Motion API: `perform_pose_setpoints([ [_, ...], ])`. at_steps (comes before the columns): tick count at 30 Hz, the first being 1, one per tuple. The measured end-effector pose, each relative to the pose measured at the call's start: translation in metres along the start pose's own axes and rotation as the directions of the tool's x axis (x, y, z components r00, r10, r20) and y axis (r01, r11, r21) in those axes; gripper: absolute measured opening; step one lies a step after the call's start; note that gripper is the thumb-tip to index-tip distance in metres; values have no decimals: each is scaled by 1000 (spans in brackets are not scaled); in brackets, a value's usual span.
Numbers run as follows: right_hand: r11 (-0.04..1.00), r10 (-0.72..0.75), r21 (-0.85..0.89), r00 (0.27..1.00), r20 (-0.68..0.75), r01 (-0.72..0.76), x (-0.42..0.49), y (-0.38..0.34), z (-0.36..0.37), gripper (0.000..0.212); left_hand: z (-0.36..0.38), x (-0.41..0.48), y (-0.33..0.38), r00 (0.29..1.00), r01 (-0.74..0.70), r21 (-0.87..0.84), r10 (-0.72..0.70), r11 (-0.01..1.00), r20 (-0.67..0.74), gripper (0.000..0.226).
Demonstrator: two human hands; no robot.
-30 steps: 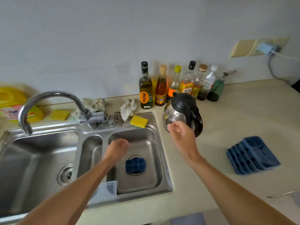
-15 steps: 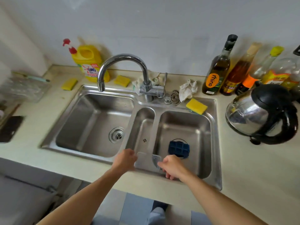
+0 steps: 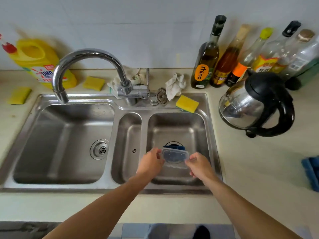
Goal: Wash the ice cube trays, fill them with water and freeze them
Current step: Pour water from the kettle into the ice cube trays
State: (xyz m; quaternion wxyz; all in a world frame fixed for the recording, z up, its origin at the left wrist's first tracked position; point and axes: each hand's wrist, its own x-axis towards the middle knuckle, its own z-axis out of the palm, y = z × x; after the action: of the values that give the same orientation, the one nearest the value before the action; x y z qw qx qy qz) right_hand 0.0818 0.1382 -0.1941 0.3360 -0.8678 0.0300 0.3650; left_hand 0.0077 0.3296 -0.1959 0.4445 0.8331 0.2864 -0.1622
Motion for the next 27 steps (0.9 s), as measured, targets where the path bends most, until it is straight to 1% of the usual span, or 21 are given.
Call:
perform_pose_setpoints([
  [4,999,33,-8,999,-35,-34,30,8,8,15,30,26,5,998,31,55,-34,998,52,25],
  [6,999,48,-11,997,-54,-49,48,9,14,15,40,41,0,997,63,71,-66,996,39,27],
  [9,999,51,16,997,-55,-50,73,12,24,14,53,64,-9,995,95,89,-96,991,4,37],
  [13,998,67,-15,996,-62,-68,97,19,35,18,65,86,-17,986,164,74,-166,984,26,41],
  [16,994,89,-65,994,-67,-93,107,22,38,15,70,96,-20,981,193,73,-194,979,10,35],
  [19,988,102,-108,991,-84,-111,111,20,38,15,71,103,-23,974,228,81,-226,970,-34,18],
  [22,981,152,-104,984,-88,-161,114,19,39,19,71,111,-25,969,248,86,-245,965,-39,10],
  [25,977,193,-80,980,-46,-196,115,23,43,23,73,117,-28,961,276,83,-275,958,-23,19],
  [27,978,204,-42,978,-35,-206,117,23,46,23,73,119,-29,956,295,65,-294,953,-26,20],
])
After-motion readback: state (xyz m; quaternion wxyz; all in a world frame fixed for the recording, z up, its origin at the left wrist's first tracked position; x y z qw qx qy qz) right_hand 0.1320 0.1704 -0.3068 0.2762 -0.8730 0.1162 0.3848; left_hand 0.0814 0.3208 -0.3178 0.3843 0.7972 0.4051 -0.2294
